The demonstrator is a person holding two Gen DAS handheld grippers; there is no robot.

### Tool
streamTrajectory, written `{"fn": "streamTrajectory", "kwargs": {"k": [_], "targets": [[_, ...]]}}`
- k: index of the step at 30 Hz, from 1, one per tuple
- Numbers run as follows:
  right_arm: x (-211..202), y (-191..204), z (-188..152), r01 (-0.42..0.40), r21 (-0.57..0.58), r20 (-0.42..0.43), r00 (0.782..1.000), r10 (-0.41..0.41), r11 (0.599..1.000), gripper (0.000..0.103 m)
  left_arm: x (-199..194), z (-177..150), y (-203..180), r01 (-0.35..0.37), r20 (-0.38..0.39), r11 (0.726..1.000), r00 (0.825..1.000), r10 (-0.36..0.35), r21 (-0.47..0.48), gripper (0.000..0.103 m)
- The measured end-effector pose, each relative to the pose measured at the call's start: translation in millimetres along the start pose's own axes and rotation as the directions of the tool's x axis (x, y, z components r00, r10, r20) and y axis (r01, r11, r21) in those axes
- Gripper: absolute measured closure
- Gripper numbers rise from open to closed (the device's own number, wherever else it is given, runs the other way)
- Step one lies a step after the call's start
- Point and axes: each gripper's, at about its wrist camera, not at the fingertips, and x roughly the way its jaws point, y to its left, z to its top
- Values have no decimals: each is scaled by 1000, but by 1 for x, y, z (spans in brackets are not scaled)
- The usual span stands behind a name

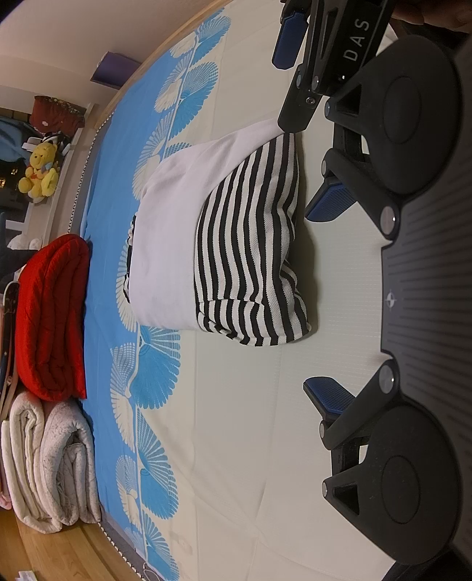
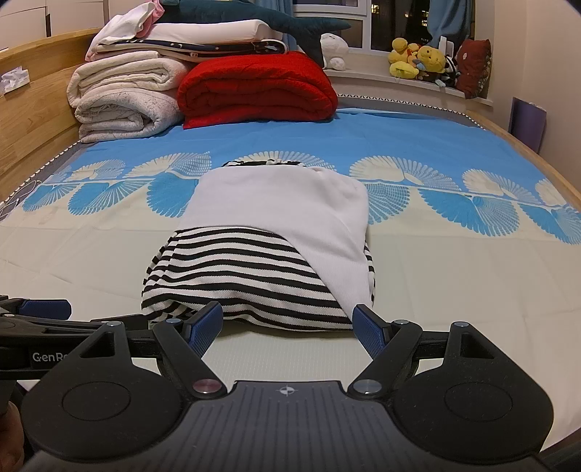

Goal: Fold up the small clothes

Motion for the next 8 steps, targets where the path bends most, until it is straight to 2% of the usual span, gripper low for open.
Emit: {"fn": "streamTrajectory", "kwargs": {"k": [8], "targets": [[0, 0, 0, 0, 1, -1, 1000, 0, 1000, 23, 1, 1, -1, -1, -4, 1000, 1000, 1, -2, 8]]}}
